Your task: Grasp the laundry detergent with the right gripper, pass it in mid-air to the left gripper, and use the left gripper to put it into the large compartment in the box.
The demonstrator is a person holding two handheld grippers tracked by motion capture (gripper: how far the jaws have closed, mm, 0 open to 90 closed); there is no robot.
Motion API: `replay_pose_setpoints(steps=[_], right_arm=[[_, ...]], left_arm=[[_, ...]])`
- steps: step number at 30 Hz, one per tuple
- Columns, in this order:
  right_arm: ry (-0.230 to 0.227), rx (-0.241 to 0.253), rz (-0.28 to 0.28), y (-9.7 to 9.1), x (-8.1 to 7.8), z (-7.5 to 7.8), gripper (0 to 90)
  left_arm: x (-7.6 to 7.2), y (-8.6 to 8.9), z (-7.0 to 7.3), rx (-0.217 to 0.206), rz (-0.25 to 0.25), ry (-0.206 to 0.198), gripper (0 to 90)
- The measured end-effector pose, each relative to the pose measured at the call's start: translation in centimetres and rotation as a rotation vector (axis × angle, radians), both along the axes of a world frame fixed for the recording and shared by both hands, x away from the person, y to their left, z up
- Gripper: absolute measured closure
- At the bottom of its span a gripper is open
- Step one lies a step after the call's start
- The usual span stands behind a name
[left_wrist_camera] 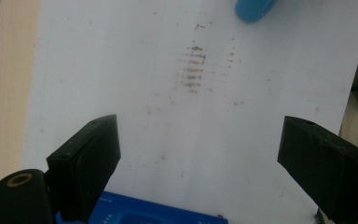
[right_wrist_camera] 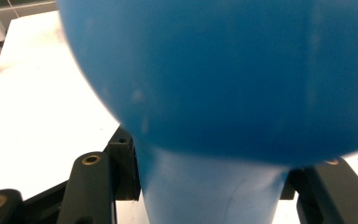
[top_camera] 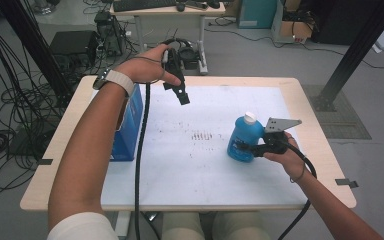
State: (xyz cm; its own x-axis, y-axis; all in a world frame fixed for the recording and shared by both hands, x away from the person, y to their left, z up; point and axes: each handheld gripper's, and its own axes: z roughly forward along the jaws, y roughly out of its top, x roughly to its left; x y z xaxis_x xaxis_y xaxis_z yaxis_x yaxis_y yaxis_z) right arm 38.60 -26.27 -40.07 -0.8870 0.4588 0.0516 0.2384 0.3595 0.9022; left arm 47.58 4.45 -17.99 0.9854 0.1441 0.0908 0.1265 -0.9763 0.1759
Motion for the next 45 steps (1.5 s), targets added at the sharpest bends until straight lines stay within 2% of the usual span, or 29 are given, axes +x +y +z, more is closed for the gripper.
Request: replay_pose_setpoints(steps=[20, 29, 33, 38, 45], right_arm=[[-0.005, -0.004, 0.001, 0.0, -0.1, 0.0, 43.5], [-0.008, -0.022, 0.005, 0.1, 0.0, 0.3, 43.6], [-0.013, -0.050, 0.015, 0.3, -0.1, 0.6, 43.7], [-0.009, -0.041, 0.023, 0.4, 0.0, 1.0, 43.7], [-0.001, -0.035, 0.036, 0.2, -0.3, 2.4, 43.7]], left_arm=[[-0.2, 0.1, 0.1, -0.001, 0.005, -0.011, 13.1], [-0.5, 0.3, 0.4, 0.000, 0.012, -0.019, 11.1], [-0.8, 0.4, 0.6, -0.007, 0.021, -0.021, 10.4], [-1.5, 0.4, 1.0, -0.013, 0.021, -0.029, 10.7], [-2.9, 0.3, 1.8, -0.020, 0.034, -0.034, 10.3]])
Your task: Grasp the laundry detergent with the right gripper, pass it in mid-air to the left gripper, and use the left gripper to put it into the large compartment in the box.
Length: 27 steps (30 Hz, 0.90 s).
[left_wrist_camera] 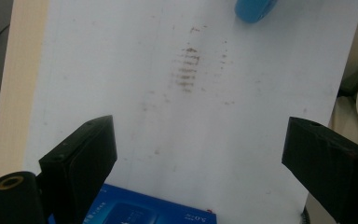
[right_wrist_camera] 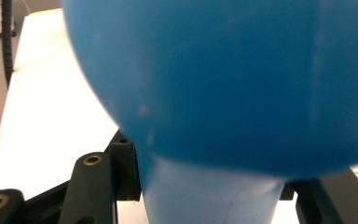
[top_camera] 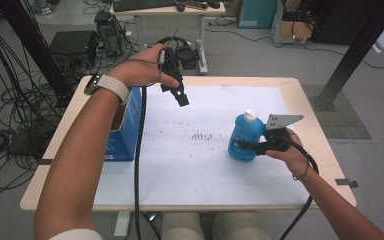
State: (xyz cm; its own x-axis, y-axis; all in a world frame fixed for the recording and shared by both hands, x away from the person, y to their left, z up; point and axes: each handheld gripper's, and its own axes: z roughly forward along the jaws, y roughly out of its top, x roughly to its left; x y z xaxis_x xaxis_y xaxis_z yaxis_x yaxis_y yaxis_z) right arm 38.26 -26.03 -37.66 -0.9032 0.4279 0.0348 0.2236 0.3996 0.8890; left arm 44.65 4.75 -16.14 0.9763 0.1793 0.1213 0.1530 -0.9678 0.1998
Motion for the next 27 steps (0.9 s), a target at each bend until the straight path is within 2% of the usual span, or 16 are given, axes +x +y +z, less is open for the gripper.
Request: replay_pose_setpoints(steps=[3, 6, 8, 9, 10, 18, 21, 27], right_arm=[[0.004, -0.001, 0.018, 0.1, -0.1, 0.8, 43.7], [0.004, 0.008, 0.039, 0.2, -0.2, 1.4, 43.6], [0.009, 0.016, 0.058, 0.3, -0.3, 2.0, 43.6], [0.009, 0.017, 0.069, 0.4, -0.3, 2.2, 43.6], [0.013, 0.015, 0.079, 0.5, -0.4, 2.6, 43.6], [0.018, 0.004, 0.142, 1.0, -0.5, 4.8, 43.6], [0.028, 0.007, 0.158, 1.1, -0.6, 5.3, 43.6], [0.034, 0.004, 0.202, 1.6, -0.9, 6.1, 43.6]], left_arm=[[-0.7, -0.2, 0.2, -0.023, 0.012, 0.002, 10.3], [-1.4, -0.4, 0.7, -0.003, 0.008, -0.004, 9.5], [-1.8, -0.5, 0.9, -0.011, 0.010, -0.006, 9.5], [-2.2, -0.6, 1.2, 0.012, 0.006, -0.008, 9.5], [-2.4, -0.6, 1.3, 0.016, 0.003, -0.008, 9.6], [-3.9, -0.8, 1.9, 0.015, 0.001, -0.007, 10.2], [-4.5, -0.9, 2.2, 0.025, 0.002, -0.007, 10.8], [-5.8, -1.3, 2.6, 0.010, -0.007, -0.018, 9.1]])
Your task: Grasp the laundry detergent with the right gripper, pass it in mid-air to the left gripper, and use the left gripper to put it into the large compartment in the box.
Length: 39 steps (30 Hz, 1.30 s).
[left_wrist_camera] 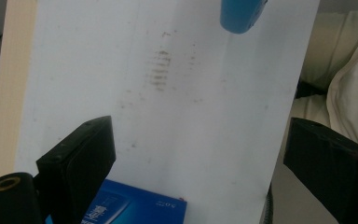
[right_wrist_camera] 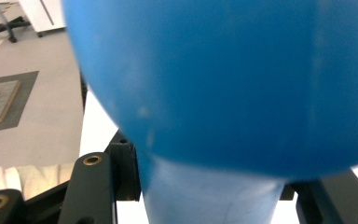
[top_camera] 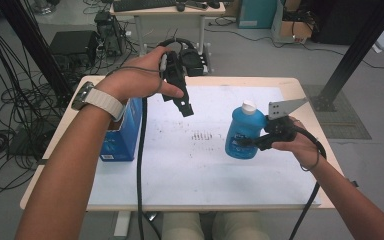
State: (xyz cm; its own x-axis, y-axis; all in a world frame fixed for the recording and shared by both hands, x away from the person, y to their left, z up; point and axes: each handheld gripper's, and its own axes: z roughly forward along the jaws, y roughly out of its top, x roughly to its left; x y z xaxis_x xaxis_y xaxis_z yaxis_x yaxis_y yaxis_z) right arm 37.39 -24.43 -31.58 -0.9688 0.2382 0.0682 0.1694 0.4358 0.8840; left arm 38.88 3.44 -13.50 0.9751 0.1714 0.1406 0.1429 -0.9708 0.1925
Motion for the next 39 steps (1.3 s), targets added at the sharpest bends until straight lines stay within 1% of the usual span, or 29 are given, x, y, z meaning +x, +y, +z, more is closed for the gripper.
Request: replay_pose_setpoints(steps=[3, 7, 8, 11, 15, 21, 26, 31, 32, 35, 36, 37, 39], right_arm=[[-0.003, -0.010, 0.021, 0.4, -0.2, 0.3, 43.6], [-0.002, -0.009, 0.048, 0.8, -0.5, 0.7, 43.6], [-0.002, -0.010, 0.055, 0.9, -0.5, 0.8, 43.6], [0.000, -0.014, 0.074, 1.2, -0.6, 1.0, 43.6], [-0.010, -0.022, 0.109, 1.6, -0.6, 1.3, 43.6], [-0.016, -0.024, 0.140, 2.1, -0.7, 1.5, 43.6], [-0.016, -0.019, 0.165, 2.5, -0.9, 1.8, 43.6], [-0.024, -0.023, 0.187, 3.0, -0.9, 2.0, 43.6], [-0.024, -0.024, 0.194, 3.1, -1.0, 2.0, 43.6], [-0.033, -0.028, 0.211, 3.5, -0.9, 2.2, 43.6], [-0.027, -0.028, 0.216, 3.6, -1.0, 2.2, 43.6], [-0.033, -0.029, 0.219, 3.7, -1.0, 2.3, 43.6], [-0.033, -0.032, 0.231, 4.1, -1.0, 2.3, 43.6]], left_arm=[[-0.5, -0.2, 0.1, 0.001, -0.007, -0.004, 8.1], [-1.1, -0.5, 0.2, -0.001, -0.014, -0.011, 7.2], [-1.3, -0.7, 0.3, 0.003, -0.018, -0.018, 7.2], [-1.8, -1.0, 0.3, 0.007, -0.027, -0.022, 7.2], [-2.6, -1.6, 0.3, 0.017, -0.047, -0.028, 7.3], [-3.1, -2.2, 0.4, 0.012, -0.066, -0.026, 7.4], [-3.6, -2.5, 0.4, 0.017, -0.076, -0.027, 7.3], [-3.9, -2.5, 0.4, 0.009, -0.080, -0.019, 7.2], [-4.0, -2.5, 0.4, 0.003, -0.080, -0.016, 7.2], [-4.1, -2.4, 0.3, 0.004, -0.083, 0.006, 7.3], [-4.2, -2.4, 0.2, 0.000, -0.086, 0.014, 7.4], [-4.3, -2.3, 0.2, -0.003, -0.088, 0.020, 7.3], [-4.4, -2.3, 0.1, -0.005, -0.087, 0.021, 7.3]])
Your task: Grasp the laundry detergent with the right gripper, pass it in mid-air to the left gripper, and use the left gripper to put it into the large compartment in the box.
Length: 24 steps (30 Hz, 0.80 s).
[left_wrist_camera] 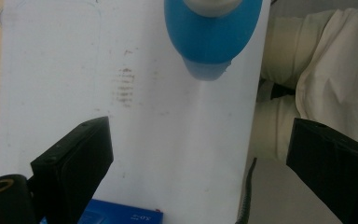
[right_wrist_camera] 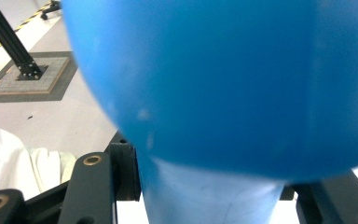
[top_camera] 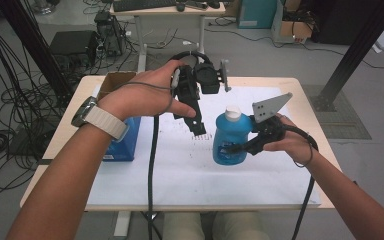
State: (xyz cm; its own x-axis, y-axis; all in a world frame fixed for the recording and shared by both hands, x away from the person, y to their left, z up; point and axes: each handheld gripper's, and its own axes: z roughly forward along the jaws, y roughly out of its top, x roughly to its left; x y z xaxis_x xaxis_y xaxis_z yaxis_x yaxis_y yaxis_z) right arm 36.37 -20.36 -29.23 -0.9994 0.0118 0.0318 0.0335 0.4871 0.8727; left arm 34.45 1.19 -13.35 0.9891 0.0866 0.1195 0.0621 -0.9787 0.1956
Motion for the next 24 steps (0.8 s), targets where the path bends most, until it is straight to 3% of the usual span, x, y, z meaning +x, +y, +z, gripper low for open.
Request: replay_pose_setpoints(steps=[24], right_arm=[[-0.001, -0.019, 0.091, 3.5, -0.4, 0.0, 43.6]], left_arm=[[-0.7, -0.3, -0.6, -0.022, -0.019, 0.022, 5.2]])
